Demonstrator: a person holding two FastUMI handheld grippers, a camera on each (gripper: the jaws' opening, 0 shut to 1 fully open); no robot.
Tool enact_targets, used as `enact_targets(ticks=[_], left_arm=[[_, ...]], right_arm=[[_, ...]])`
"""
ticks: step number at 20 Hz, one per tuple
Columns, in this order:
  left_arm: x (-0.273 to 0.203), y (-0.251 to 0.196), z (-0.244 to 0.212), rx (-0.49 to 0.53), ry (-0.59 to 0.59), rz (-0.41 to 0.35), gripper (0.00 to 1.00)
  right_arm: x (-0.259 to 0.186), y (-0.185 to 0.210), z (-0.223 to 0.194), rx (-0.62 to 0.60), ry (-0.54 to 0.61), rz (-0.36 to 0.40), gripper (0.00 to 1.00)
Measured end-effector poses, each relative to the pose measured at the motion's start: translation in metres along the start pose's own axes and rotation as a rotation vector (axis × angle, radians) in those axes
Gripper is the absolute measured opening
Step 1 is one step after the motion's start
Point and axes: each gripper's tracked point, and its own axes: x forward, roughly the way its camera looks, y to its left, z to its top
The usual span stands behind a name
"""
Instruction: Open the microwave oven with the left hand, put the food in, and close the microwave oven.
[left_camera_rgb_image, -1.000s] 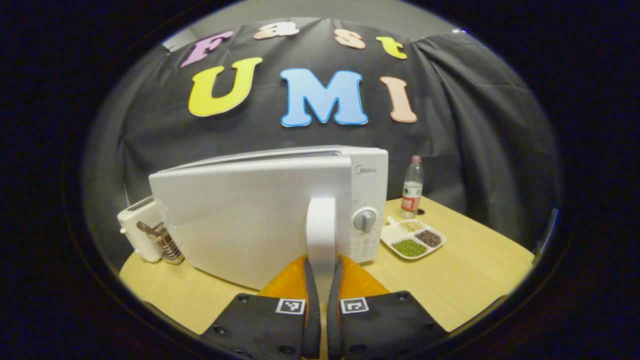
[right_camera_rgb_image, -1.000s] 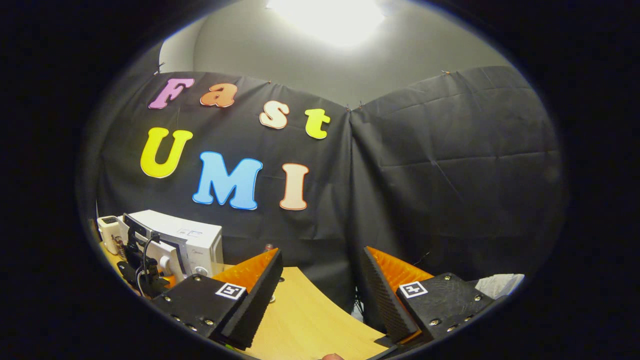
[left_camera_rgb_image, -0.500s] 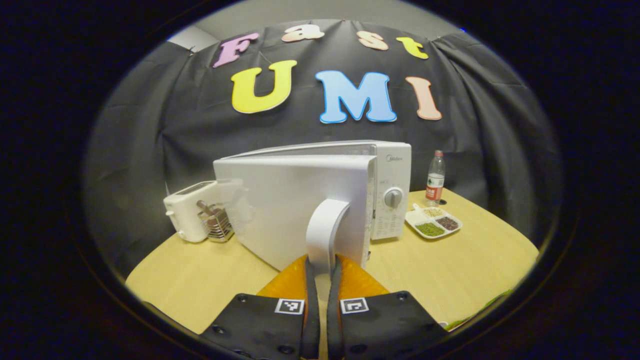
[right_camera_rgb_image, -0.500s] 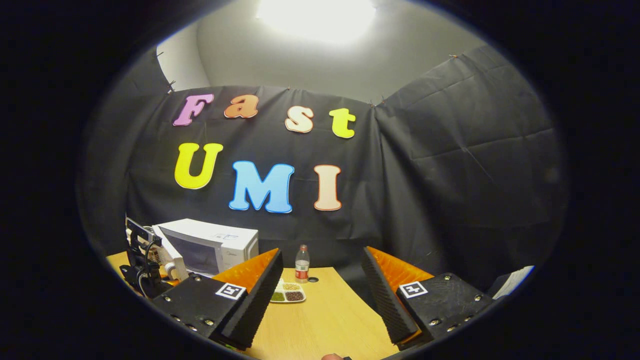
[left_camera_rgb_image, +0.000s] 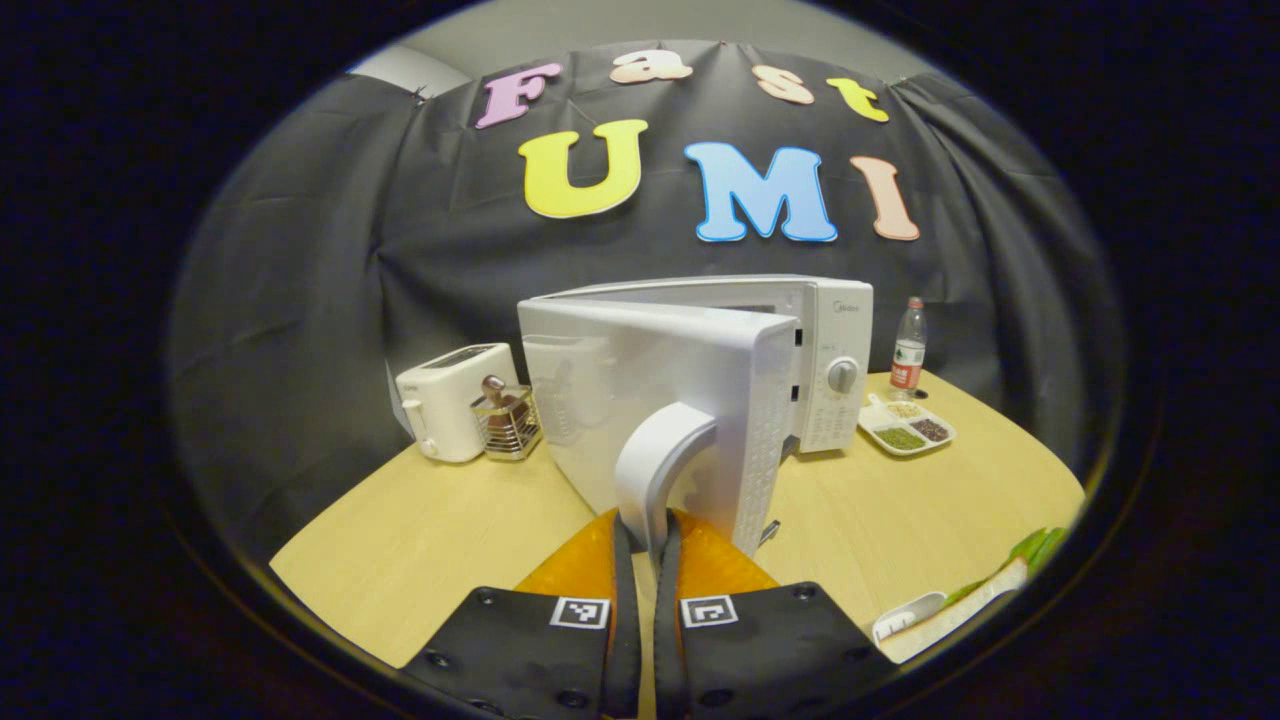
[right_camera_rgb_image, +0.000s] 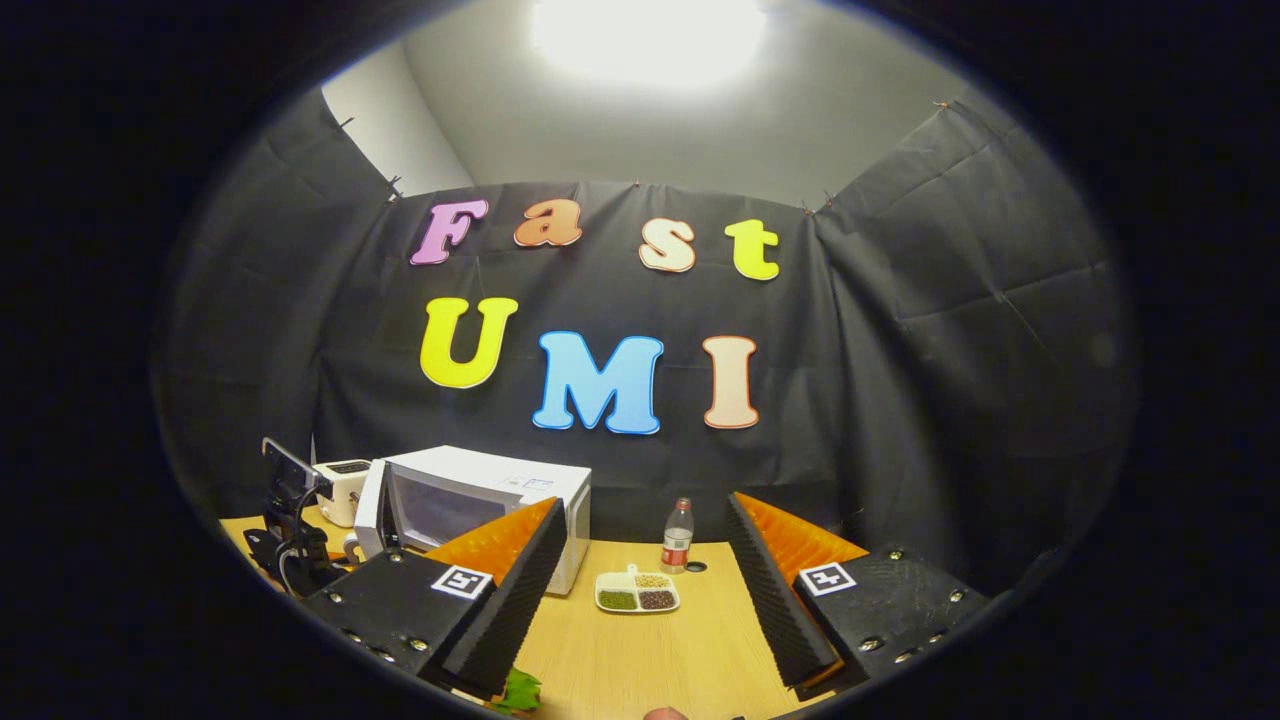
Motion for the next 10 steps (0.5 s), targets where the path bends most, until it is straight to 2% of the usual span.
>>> enact_targets(ticks=[1, 5, 8, 10], left_arm=[[-0.004, 0.008, -0.002, 0.001, 0.000, -0.008, 0.12], [-0.013, 0.045, -0.010, 0.009, 0.000, -0.031, 0.15], [-0.020, 0.078, -0.016, 0.011, 0.002, -0.034, 0.12], [-0.022, 0.101, -0.019, 0.004, 0.001, -0.039, 0.15]], right_arm=[[0.001, 0.006, 0.002, 0.002, -0.002, -0.001, 0.96], [-0.002, 0.040, 0.005, 0.017, 0.002, -0.012, 0.96], [-0.007, 0.066, 0.007, 0.018, 0.004, -0.019, 0.96], [-0.010, 0.082, 0.007, 0.020, 0.010, -0.029, 0.95]])
